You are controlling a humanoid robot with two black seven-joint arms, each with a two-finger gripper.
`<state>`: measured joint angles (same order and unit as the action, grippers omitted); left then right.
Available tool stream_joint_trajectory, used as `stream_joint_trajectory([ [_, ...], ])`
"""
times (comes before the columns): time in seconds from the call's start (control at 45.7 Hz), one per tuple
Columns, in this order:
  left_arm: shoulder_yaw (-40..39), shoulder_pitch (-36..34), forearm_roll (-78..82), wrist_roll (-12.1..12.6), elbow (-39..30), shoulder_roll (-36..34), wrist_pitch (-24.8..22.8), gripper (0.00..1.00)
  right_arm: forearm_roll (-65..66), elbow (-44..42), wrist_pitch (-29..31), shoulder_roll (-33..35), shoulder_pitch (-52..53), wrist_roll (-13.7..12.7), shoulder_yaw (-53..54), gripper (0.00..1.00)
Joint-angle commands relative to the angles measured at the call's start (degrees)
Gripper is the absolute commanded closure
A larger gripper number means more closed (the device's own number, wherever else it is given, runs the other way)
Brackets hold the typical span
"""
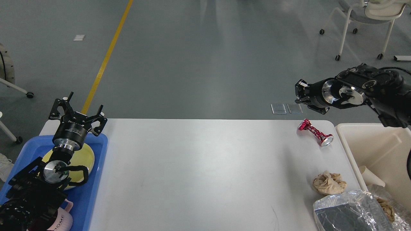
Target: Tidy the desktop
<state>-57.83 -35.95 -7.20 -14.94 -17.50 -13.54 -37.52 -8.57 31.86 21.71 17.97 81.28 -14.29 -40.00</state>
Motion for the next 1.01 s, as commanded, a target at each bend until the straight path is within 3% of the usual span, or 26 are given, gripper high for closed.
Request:
stream_joint_trajectory([
  [0.0,0.0,0.01,-0.01,0.0,0.01,0.0,-0.01,0.02,0.83,1.09,0.35,-0.4,0.72,0.06,-1.04,1.0],
  [0.591,0.0,0.01,-0.01,0.0,0.01,0.0,-0.01,0.02,7.6,6.8,1.4,1.54,0.28,0.93,-2.27,1.0],
  [0.613,-0.09,0.01,-0.01,0.0,0.01,0.0,-0.01,0.02,7.78,7.68,2.45,1.8,0.54,0.93,-2.27,0.93],
  [0.656,0.0,0.01,-0.01,0.0,0.01,0.0,-0.01,0.02,7.87,9.96,6.13,2.24,1.51,0.93,-2.1,0.0],
  [0.7,0.0,0.01,-0.01,0.0,0.01,0.0,-0.01,0.02,7.87,12.51,11.13,2.94,4.57,1.11,-2.18,0.05],
  [0.722,0.0,0.01,-0.01,0.0,0.01,0.0,-0.01,0.02,7.87,15.57,17.08,4.25,9.11,1.2,-2.27,0.0],
  [0.81,0.0,0.01,-0.01,0.0,0.01,0.0,-0.01,0.02,8.3,21.56,23.36,6.02,16.61,1.29,-3.06,0.0],
  [0.985,-0.09,0.01,-0.01,0.0,0.01,0.0,-0.01,0.02,8.66,41.76,26.45,5.93,37.7,1.55,-11.76,0.0],
])
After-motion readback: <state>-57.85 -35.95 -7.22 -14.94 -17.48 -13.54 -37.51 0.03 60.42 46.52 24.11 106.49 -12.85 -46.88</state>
